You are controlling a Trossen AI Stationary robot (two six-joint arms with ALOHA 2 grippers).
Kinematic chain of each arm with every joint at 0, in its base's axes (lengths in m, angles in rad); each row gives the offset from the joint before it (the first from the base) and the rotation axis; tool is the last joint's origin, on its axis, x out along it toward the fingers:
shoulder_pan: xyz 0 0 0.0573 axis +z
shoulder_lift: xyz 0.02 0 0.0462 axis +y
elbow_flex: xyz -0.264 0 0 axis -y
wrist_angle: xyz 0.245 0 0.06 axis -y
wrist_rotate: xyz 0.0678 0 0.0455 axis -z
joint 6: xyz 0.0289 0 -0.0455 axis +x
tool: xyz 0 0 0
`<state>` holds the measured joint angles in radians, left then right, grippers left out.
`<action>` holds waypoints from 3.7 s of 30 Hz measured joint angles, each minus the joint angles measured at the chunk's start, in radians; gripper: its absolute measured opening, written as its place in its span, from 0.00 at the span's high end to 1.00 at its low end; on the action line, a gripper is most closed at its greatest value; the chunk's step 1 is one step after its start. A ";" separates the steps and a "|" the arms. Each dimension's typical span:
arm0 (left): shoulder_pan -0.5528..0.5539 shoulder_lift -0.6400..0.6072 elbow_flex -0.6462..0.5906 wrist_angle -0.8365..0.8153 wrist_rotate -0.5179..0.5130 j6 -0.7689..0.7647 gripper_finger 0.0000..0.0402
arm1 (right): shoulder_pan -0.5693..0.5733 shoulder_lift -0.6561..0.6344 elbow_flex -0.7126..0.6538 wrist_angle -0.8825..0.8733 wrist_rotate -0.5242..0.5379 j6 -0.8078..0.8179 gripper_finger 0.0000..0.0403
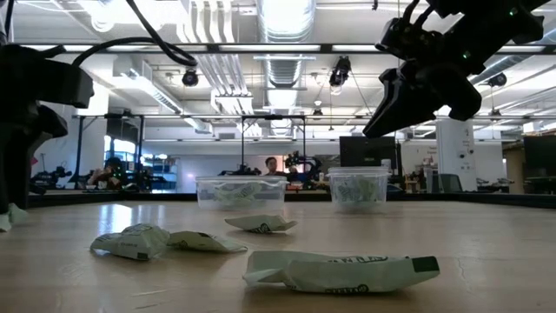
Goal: Pick and place items into bin
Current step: Put the green stevia packet into the left transparent bin
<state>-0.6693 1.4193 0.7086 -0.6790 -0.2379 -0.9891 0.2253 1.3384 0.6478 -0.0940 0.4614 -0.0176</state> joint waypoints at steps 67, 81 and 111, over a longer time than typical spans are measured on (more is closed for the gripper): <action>0.000 0.001 -0.006 0.016 -0.079 0.091 1.00 | 0.000 0.000 -0.003 0.001 0.001 0.014 0.83; 0.043 -0.014 0.049 0.017 -0.420 0.231 1.00 | 0.000 0.000 -0.003 0.002 0.001 0.015 0.83; 0.551 0.030 0.051 0.627 -0.469 0.875 1.00 | -0.001 0.000 -0.005 0.001 0.001 0.011 0.83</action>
<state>-0.1180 1.4495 0.7597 -0.0522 -0.7067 -0.1139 0.2246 1.3388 0.6428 -0.0933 0.4622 -0.0067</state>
